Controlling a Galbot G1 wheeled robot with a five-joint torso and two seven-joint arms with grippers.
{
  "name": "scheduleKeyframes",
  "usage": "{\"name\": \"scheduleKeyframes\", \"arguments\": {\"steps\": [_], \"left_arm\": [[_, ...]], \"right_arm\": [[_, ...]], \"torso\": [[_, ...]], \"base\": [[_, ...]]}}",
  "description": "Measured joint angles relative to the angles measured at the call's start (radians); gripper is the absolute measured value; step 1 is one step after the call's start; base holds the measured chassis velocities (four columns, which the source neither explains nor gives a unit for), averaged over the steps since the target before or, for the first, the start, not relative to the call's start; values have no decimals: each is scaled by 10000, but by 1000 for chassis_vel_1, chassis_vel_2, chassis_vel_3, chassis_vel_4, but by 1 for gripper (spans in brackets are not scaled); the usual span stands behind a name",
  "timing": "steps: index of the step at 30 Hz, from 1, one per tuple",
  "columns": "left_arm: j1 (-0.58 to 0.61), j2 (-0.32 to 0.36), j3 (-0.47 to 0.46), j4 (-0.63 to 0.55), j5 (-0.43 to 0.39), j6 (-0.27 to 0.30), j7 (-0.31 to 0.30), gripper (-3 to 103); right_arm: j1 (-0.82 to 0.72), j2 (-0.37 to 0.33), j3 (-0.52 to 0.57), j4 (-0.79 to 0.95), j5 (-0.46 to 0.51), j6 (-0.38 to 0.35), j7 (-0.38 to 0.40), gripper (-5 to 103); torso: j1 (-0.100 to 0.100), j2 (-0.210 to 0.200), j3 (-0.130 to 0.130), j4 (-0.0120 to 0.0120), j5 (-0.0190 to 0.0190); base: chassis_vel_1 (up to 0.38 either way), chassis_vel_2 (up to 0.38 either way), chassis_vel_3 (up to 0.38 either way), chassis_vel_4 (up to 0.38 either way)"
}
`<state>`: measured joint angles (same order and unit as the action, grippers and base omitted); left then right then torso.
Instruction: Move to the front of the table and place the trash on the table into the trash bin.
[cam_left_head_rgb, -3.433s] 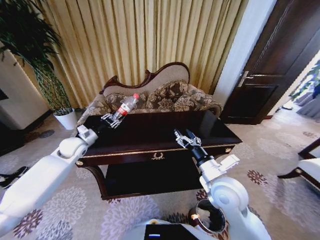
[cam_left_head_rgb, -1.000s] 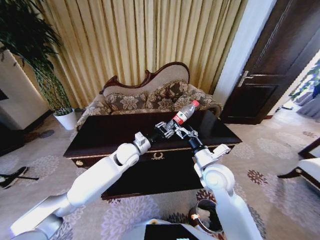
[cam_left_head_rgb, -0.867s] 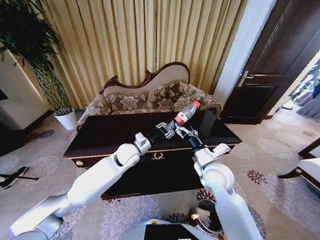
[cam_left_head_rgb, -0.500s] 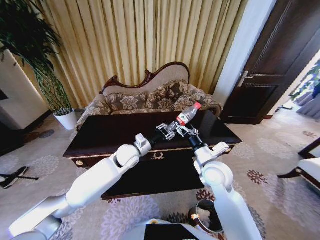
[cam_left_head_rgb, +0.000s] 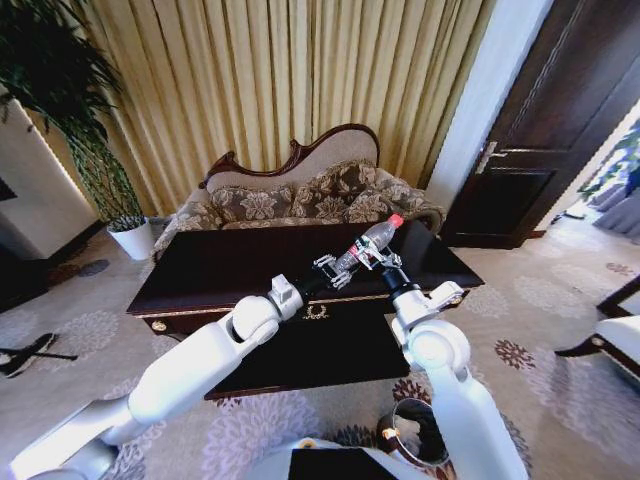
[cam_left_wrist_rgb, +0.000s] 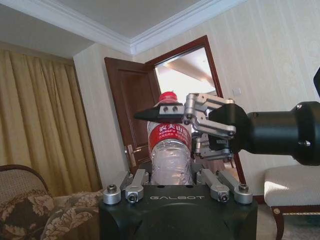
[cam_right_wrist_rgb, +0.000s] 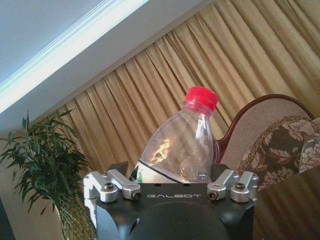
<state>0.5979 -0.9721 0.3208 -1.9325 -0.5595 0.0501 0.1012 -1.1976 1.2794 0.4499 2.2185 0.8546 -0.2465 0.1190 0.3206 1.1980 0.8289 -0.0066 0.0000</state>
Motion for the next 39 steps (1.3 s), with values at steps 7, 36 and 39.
{"name": "scheduleKeyframes", "arguments": {"steps": [7, 36, 39], "left_arm": [[53, 75, -2, -4, 0, 0, -17, 36], [234, 299, -578, -368, -137, 611, -463, 98], [427, 469, -982, -658, -380, 870, -567, 100]], "right_arm": [[-23, 29, -58, -35, -25, 28, -20, 66], [81, 11, -40, -237, -49, 72, 13, 30], [79, -18, 12, -241, -47, 83, 13, 30]], "torso": [[0, 0, -1, 0, 0], [0, 0, 0, -1, -1], [0, 0, 0, 0, 0]], "base": [[0, 0, 0, 0], [0, 0, 0, 0], [0, 0, 0, 0]]}}
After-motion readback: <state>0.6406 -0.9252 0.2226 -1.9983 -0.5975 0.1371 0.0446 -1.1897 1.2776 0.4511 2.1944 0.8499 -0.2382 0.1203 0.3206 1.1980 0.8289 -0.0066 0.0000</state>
